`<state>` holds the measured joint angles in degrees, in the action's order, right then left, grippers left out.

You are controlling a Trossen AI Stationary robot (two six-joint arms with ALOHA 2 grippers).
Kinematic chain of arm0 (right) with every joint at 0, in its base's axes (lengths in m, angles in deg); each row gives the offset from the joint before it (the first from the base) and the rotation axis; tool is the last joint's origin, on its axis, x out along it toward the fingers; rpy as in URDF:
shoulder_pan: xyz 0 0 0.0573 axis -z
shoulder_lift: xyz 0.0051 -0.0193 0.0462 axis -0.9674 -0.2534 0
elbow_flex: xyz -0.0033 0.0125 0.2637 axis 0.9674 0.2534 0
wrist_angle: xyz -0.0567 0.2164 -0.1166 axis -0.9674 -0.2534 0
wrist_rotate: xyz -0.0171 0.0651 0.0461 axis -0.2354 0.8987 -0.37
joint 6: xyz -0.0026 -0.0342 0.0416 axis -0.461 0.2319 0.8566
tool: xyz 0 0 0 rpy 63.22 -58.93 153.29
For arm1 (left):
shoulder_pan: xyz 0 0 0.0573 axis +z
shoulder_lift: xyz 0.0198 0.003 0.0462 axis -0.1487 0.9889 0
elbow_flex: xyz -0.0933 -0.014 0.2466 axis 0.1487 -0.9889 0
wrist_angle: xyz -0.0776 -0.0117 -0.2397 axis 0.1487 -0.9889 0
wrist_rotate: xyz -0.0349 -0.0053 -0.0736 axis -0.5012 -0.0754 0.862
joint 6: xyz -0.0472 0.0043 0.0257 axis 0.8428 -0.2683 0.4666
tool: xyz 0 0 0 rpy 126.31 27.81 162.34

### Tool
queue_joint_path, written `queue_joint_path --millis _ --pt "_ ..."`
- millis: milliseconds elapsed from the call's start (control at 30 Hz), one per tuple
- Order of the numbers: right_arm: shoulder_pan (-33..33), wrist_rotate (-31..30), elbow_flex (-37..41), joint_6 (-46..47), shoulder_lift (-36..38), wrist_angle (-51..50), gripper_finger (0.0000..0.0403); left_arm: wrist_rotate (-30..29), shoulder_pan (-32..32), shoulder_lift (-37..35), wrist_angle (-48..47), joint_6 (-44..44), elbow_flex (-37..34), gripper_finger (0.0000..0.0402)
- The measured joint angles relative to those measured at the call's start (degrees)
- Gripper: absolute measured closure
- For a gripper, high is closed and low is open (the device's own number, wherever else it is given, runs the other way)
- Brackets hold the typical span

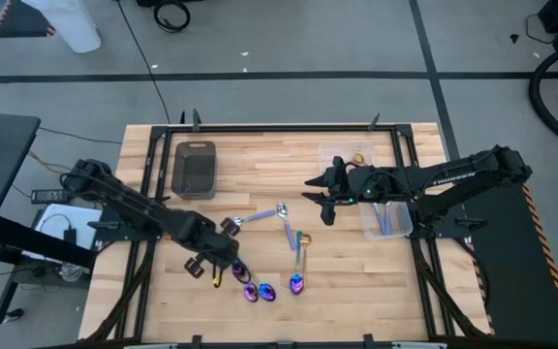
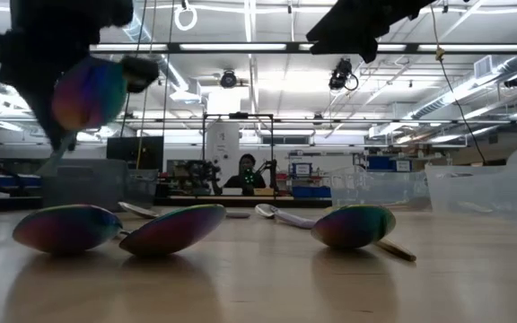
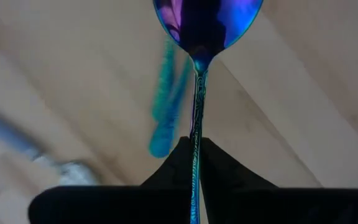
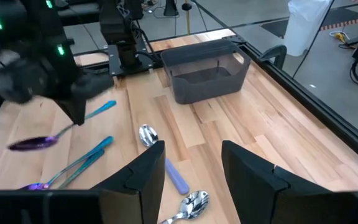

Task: Sort silverware by color (type)
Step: Put the blue spoon into the black bin

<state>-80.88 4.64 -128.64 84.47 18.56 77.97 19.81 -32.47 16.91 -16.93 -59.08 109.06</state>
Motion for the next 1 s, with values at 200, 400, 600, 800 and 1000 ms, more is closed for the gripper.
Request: queue_joint_path --millis 200,400,600,800,1000 --pt "0.1 -0.1 0.0 0.0 0.0 -0.2 0.0234 -6.0 0.0 -7.2 -0.5 4.2 0.0 0.0385" --pt "0.2 -0.2 0.0 -0.1 0.0 -0.2 0.0234 -12.6 0.9 -15.0 -0.9 5.9 -1.3 0.0385" --pt "0.2 -0.2 0.0 0.0 0.0 -0.3 0.0234 -19.3 5.1 -23.4 -1.2 11.3 -1.4 0.0385" --pt "0.2 -0.2 0.0 0.0 0.0 -0.2 0.0234 -26.8 12.7 -30.2 -2.9 22.1 -1.4 0.0385" --pt "0.2 -0.2 0.0 0.0 0.0 -0.2 0.0234 -31.3 23.3 -32.2 -6.1 35.3 -1.4 0.0375"
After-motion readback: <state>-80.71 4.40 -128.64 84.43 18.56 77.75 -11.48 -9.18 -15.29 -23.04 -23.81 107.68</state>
